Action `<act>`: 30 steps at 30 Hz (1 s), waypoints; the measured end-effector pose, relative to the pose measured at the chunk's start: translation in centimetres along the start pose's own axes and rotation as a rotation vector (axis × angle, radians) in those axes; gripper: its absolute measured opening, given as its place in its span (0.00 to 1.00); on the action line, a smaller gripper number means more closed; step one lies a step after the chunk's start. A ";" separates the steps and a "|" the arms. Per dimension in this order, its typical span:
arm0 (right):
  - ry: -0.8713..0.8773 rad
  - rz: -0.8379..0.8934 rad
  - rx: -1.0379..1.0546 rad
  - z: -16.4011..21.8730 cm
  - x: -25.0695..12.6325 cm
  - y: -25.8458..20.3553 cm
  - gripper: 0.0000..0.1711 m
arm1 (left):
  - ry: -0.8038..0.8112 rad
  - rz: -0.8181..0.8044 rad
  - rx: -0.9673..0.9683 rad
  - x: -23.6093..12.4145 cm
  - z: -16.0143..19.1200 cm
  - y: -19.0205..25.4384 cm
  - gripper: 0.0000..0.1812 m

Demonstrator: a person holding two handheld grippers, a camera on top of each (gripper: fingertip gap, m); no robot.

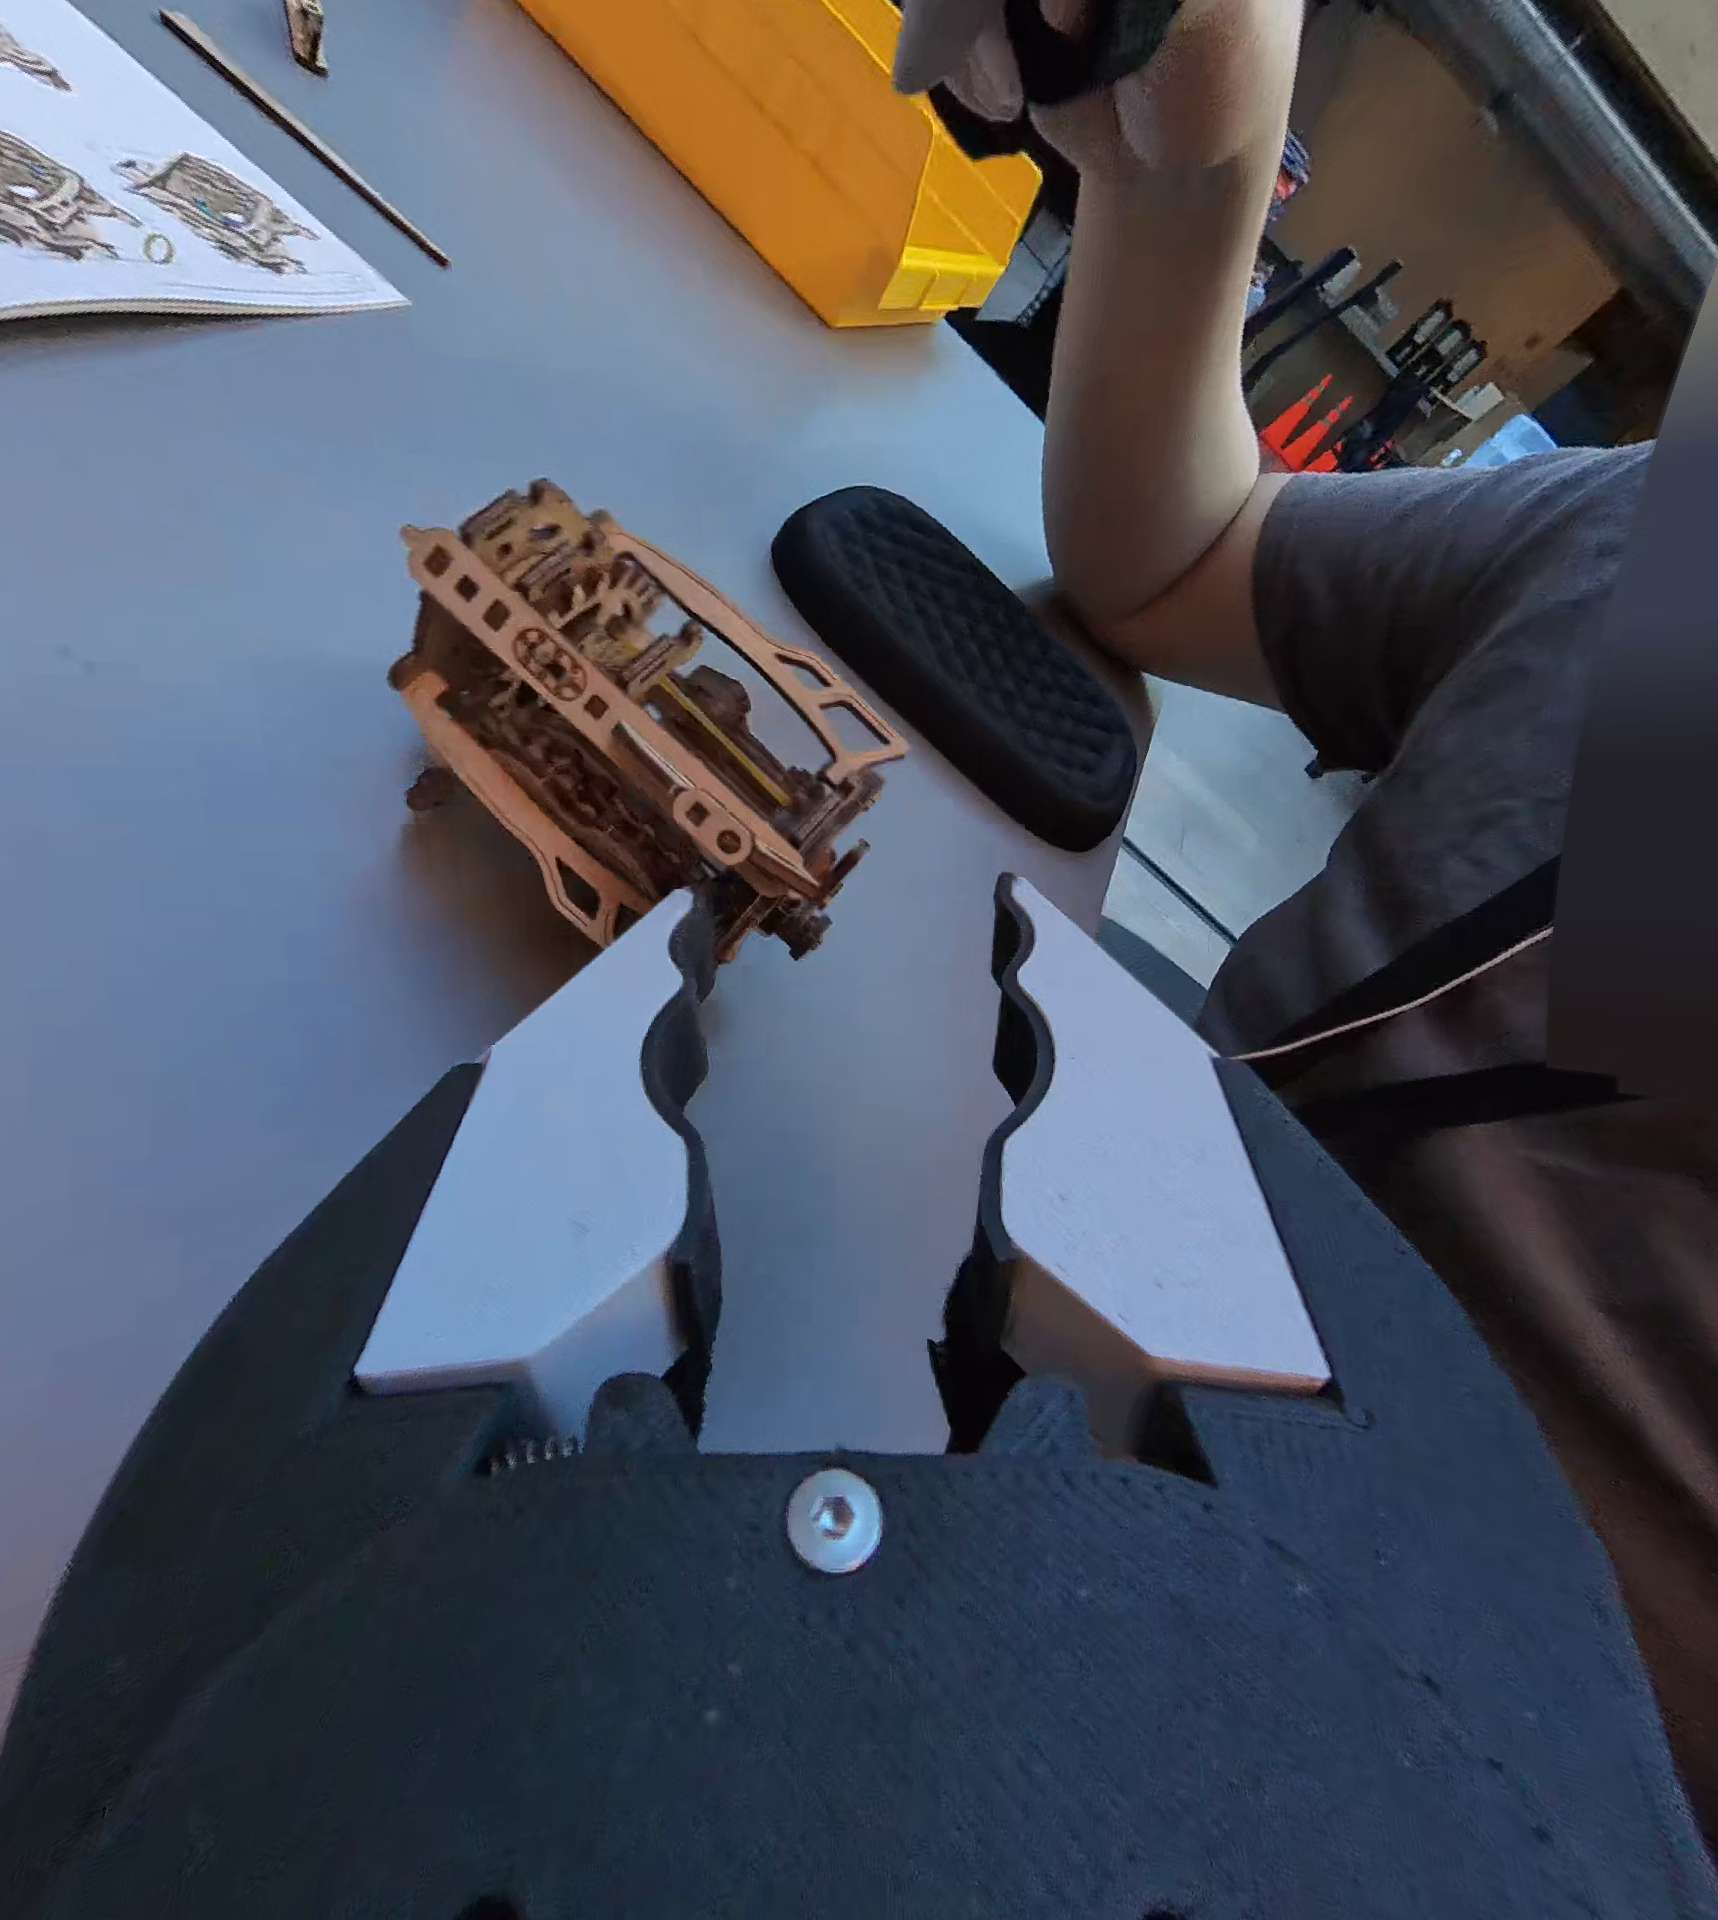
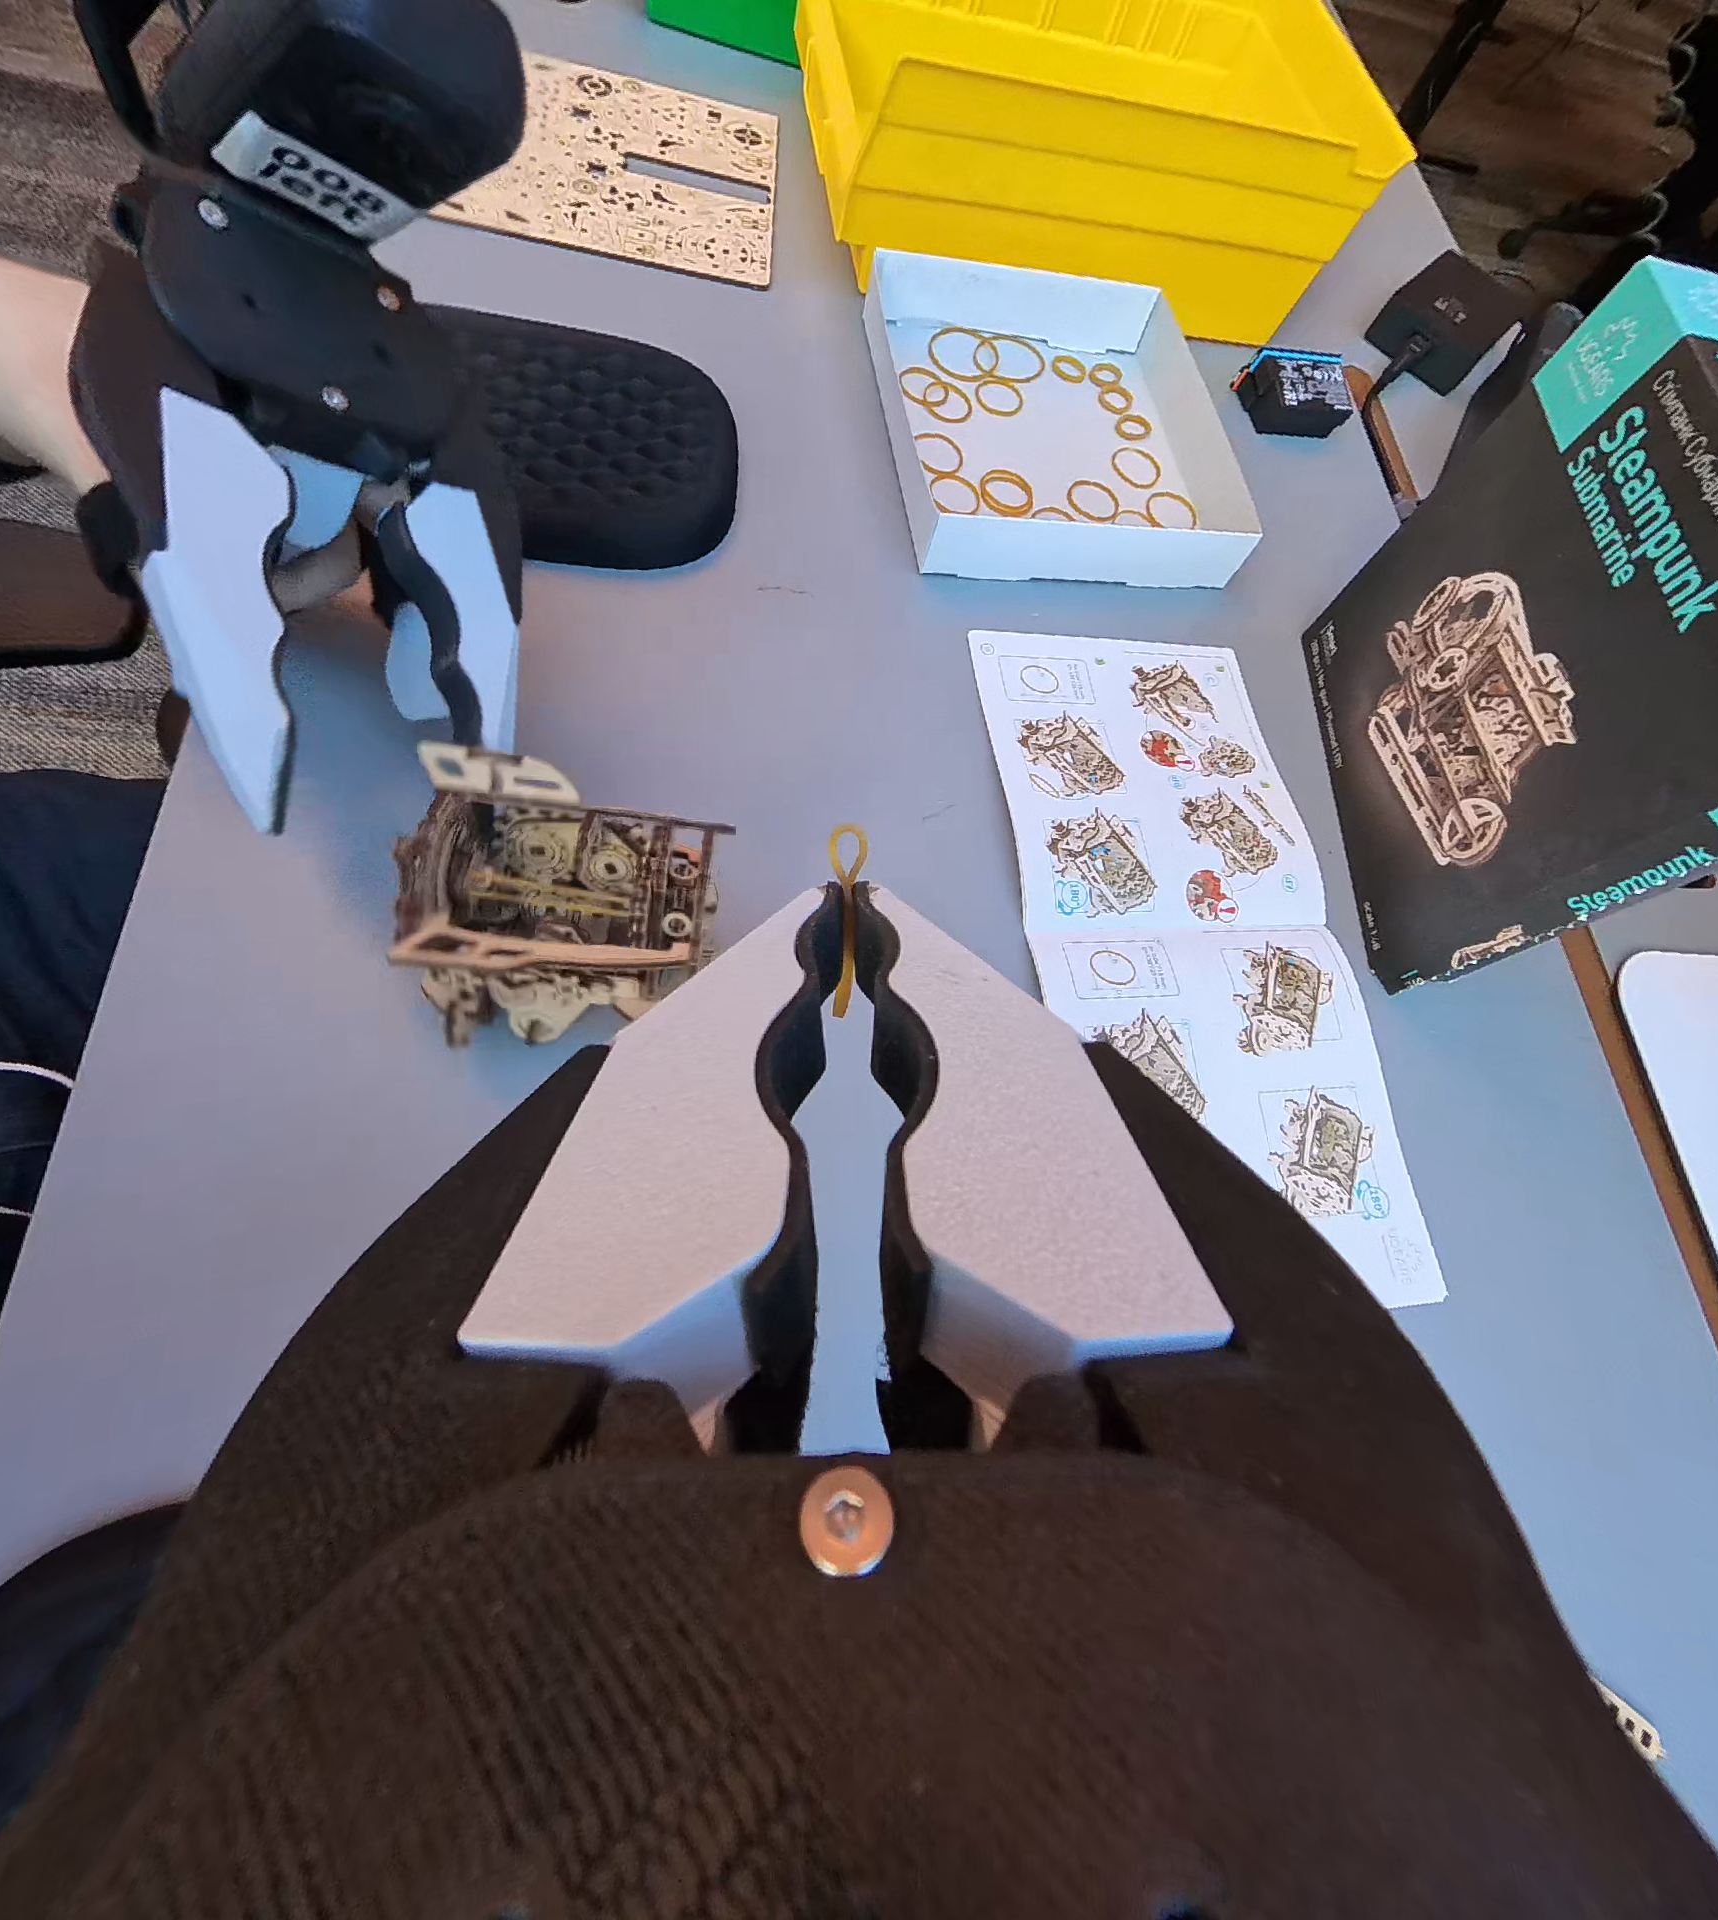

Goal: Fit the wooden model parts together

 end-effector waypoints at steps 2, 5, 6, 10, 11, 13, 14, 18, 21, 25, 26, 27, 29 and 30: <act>-0.003 -0.005 0.002 0.0 0.1 -0.1 0.00 | 0.002 0.034 -0.010 1.1 0.1 0.7 0.27; -0.015 -0.010 0.004 0.2 0.3 -0.2 0.00 | 0.023 0.102 -0.038 2.9 0.0 1.7 0.28; -0.020 -0.011 0.003 0.3 0.4 -0.2 0.00 | 0.043 0.112 -0.032 3.5 -0.2 1.9 0.28; -0.043 -0.013 0.012 0.7 0.8 0.0 0.00 | 0.079 0.045 0.024 3.4 -0.2 1.9 0.21; -0.048 -0.015 0.013 0.8 0.9 0.0 0.00 | 0.101 0.009 0.049 2.7 -0.2 1.7 0.21; -0.057 -0.016 0.006 0.9 1.0 0.0 0.00 | 0.124 -0.074 0.146 0.7 -0.6 1.3 0.22; -0.060 -0.018 0.001 1.0 1.0 0.0 0.00 | 0.122 -0.126 0.213 -0.4 -1.2 0.9 0.24; -0.081 -0.026 0.005 1.3 1.4 -0.1 0.00 | 0.018 -0.124 0.394 -2.8 -4.3 -1.6 0.37; -0.094 -0.023 0.038 1.7 1.4 -0.3 0.00 | -0.080 0.058 0.398 -1.9 -6.0 -3.3 0.40; -0.118 -0.033 0.117 3.4 0.6 -1.7 0.00 | -0.187 0.215 0.365 0.9 -6.7 -4.6 0.34; -0.120 -0.050 0.150 3.8 0.2 -2.3 0.00 | -0.200 0.237 0.364 1.4 -6.5 -4.7 0.34; -0.115 -0.073 0.186 4.2 -0.2 -3.0 0.00 | -0.225 0.248 0.361 1.7 -6.2 -4.9 0.35; -0.087 -0.129 0.268 4.8 -0.8 -4.7 0.00 | -0.257 0.263 0.343 2.1 -5.5 -5.1 0.35; -0.080 -0.158 0.304 5.2 -1.0 -5.7 0.00 | -0.256 0.271 0.331 2.1 -5.1 -5.0 0.34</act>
Point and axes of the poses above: each gripper's, where its closed fingertips meet, x out along the fingers, z out of its underside, y = z × x across the jaws, the point moved 8 cm from there along -x, back along the fingers
